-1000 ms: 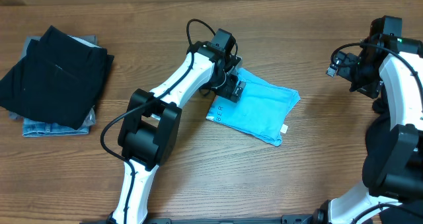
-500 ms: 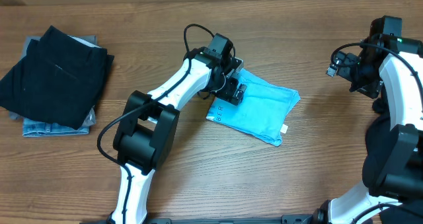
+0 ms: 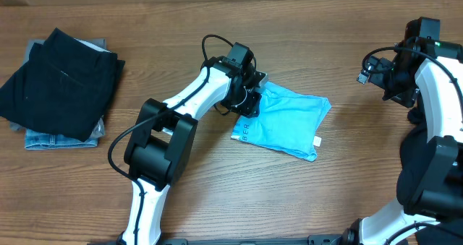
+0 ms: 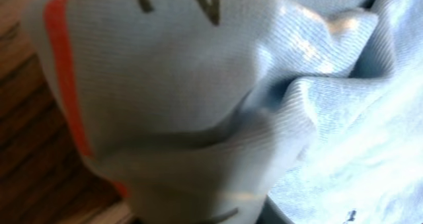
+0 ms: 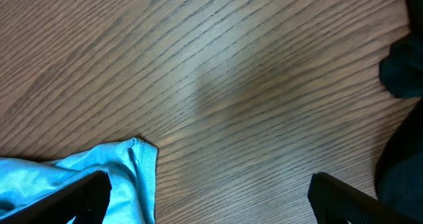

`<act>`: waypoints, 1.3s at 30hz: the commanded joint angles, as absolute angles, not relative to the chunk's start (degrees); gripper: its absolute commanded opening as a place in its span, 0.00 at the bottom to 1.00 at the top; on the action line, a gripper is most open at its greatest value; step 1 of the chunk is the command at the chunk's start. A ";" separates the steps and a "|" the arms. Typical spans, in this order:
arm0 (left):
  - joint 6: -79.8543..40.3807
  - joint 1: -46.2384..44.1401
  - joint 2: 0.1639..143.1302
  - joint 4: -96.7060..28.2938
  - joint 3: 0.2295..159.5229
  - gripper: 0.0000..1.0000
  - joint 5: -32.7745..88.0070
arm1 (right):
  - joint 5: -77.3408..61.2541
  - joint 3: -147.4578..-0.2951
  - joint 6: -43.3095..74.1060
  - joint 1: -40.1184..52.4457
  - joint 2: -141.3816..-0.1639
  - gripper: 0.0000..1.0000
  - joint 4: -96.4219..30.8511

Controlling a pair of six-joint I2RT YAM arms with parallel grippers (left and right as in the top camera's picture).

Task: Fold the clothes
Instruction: 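Carry the blue bundle left and place it on the dark clothes stack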

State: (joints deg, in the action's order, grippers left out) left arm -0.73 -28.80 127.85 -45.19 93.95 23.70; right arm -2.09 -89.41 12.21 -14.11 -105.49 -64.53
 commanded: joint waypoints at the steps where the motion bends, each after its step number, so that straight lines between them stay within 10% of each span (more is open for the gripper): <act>1: -0.38 -29.12 130.19 -46.15 92.73 0.04 24.45 | -1.56 -90.02 12.34 -13.91 -104.92 1.00 -64.40; 23: -11.44 -11.79 130.19 -77.87 141.08 0.04 20.16 | -1.56 -90.02 12.34 -13.91 -104.92 1.00 -64.40; 39: -13.85 15.09 130.17 -69.60 150.17 0.04 32.60 | -1.56 -90.02 12.34 -13.91 -104.92 1.00 -64.40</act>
